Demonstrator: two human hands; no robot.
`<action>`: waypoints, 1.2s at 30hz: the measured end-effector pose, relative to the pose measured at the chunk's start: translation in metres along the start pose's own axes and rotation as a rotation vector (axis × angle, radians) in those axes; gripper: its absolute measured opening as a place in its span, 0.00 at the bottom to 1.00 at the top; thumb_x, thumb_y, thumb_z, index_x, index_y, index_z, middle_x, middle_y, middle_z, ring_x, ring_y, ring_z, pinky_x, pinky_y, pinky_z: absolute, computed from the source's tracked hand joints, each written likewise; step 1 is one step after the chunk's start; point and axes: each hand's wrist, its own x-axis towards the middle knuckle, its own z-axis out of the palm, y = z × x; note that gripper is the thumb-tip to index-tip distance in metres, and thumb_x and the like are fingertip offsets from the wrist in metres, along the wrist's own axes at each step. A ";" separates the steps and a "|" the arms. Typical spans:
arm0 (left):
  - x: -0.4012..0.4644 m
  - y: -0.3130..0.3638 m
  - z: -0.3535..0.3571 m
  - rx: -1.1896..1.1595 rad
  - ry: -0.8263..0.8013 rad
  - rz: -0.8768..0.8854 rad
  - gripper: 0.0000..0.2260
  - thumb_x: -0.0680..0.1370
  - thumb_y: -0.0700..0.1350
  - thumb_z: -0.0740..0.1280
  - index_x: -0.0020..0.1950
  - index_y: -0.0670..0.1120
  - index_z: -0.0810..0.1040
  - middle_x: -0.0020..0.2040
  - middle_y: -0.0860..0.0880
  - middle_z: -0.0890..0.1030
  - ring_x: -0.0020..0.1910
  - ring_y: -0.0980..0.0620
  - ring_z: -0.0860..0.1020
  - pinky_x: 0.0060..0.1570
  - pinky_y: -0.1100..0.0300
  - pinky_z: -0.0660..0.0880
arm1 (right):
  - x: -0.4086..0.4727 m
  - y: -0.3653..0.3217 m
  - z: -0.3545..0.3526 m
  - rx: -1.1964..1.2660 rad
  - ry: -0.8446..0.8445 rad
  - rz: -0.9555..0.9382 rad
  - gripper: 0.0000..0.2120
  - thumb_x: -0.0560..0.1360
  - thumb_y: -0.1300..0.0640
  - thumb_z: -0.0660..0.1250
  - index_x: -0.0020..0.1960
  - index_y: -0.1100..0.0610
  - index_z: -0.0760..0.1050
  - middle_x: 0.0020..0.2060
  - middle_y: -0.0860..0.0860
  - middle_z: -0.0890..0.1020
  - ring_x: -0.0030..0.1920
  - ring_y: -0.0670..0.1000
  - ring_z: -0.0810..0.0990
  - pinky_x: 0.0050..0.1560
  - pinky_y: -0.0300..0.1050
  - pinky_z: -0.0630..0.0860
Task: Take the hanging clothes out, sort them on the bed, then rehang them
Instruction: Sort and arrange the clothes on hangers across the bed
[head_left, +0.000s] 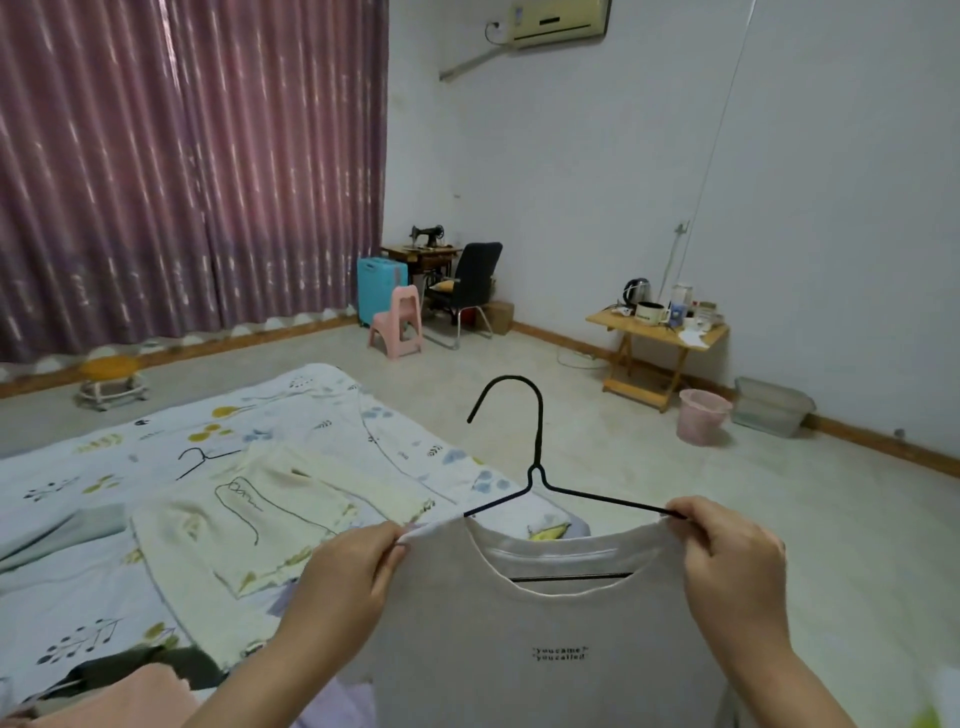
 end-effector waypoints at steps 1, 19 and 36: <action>0.012 -0.007 0.004 -0.002 -0.005 -0.013 0.10 0.73 0.56 0.51 0.36 0.55 0.65 0.26 0.60 0.64 0.28 0.55 0.68 0.28 0.71 0.60 | 0.011 0.002 0.010 0.003 -0.015 0.002 0.10 0.65 0.63 0.62 0.39 0.57 0.81 0.34 0.51 0.84 0.36 0.58 0.82 0.44 0.56 0.74; 0.212 -0.083 0.078 0.084 0.287 -0.090 0.15 0.75 0.51 0.56 0.34 0.44 0.74 0.24 0.51 0.72 0.24 0.51 0.70 0.29 0.72 0.60 | 0.206 0.042 0.178 0.128 -0.280 -0.127 0.16 0.72 0.65 0.56 0.52 0.63 0.80 0.47 0.56 0.82 0.49 0.56 0.78 0.49 0.46 0.71; 0.367 -0.108 0.188 0.263 0.387 -0.309 0.18 0.74 0.53 0.55 0.35 0.43 0.77 0.28 0.49 0.77 0.28 0.49 0.72 0.32 0.73 0.61 | 0.382 0.128 0.399 0.093 -0.413 -0.434 0.09 0.67 0.73 0.67 0.40 0.61 0.80 0.35 0.56 0.82 0.40 0.61 0.75 0.39 0.46 0.64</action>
